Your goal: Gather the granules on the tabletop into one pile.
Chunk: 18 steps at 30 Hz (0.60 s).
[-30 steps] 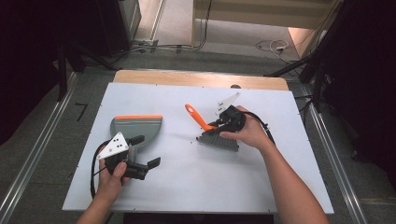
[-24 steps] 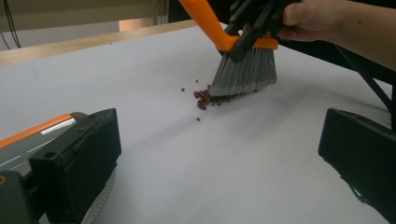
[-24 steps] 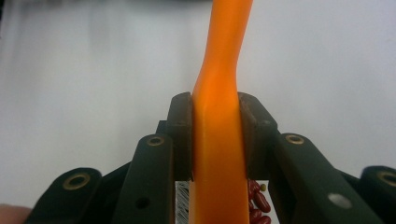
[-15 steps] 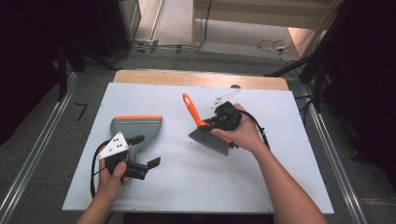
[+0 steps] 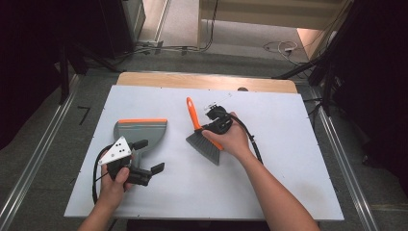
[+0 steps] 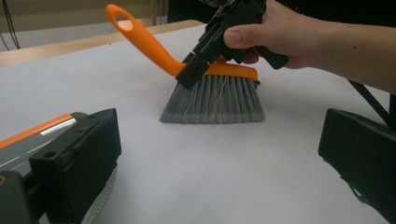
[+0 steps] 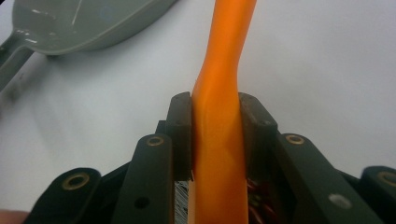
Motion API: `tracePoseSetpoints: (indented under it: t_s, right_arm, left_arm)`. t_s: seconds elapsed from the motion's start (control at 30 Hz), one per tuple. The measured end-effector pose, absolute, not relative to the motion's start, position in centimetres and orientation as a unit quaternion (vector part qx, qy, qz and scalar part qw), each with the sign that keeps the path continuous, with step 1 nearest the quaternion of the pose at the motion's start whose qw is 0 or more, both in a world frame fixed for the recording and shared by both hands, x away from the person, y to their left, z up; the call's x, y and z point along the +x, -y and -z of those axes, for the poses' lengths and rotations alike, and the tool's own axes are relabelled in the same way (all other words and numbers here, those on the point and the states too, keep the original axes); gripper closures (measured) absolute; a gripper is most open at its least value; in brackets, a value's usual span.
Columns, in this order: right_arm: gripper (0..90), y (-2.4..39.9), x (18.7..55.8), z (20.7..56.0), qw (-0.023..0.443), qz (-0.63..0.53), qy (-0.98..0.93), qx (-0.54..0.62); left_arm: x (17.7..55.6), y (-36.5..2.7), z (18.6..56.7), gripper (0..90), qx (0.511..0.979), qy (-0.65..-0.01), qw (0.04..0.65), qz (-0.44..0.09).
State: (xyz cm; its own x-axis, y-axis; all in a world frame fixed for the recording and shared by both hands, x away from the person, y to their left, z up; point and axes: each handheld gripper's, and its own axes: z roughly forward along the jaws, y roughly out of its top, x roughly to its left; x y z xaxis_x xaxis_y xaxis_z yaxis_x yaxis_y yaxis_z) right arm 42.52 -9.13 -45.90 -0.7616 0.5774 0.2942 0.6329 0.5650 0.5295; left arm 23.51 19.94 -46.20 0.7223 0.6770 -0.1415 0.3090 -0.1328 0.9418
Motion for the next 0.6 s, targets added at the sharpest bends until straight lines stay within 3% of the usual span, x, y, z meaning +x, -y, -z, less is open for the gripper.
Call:
tracePoseSetpoints:
  t_s: [0.6]
  right_arm:
    - [67.3, 14.0, 43.7, 45.7, 0.018, 0.315, 0.862, -0.398]
  left_arm:
    - [23.5, -19.7, 46.2, 0.0, 0.736, -0.334, 0.566, -0.16]
